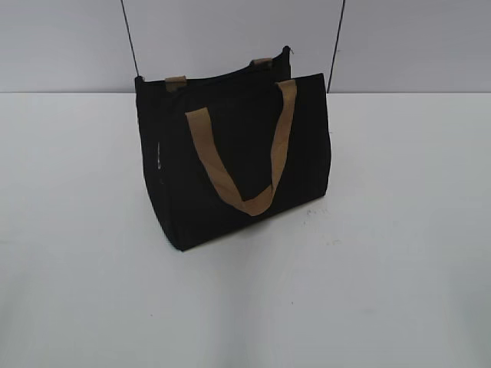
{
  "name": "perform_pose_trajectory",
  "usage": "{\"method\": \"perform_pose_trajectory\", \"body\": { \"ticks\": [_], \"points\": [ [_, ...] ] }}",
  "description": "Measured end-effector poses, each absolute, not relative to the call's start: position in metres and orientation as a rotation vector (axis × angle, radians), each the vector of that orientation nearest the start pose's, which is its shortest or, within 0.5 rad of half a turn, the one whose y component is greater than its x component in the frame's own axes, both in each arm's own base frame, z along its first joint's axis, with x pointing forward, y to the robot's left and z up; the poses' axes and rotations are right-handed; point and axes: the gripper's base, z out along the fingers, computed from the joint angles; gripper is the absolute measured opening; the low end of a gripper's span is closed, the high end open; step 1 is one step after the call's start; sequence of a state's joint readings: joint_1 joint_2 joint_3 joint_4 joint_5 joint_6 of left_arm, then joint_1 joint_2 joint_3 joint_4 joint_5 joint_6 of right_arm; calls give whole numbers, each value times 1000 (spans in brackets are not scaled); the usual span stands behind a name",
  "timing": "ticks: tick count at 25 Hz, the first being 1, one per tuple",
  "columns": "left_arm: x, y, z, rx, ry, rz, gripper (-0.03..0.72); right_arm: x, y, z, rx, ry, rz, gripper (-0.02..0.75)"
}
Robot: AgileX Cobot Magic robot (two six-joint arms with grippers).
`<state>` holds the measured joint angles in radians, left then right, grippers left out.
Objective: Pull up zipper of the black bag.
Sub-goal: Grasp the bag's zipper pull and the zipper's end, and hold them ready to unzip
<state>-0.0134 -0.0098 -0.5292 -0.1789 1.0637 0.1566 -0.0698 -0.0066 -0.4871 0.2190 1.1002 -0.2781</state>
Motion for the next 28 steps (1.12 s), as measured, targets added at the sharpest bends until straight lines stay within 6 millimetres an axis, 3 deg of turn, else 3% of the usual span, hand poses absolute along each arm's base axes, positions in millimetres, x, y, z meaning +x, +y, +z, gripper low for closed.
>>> {"method": "perform_pose_trajectory", "body": {
  "ticks": [28],
  "points": [
    [-11, -14, 286, 182, 1990, -121, 466, -6, 18, 272, -230, 2057, 51, 434]
  ]
}}
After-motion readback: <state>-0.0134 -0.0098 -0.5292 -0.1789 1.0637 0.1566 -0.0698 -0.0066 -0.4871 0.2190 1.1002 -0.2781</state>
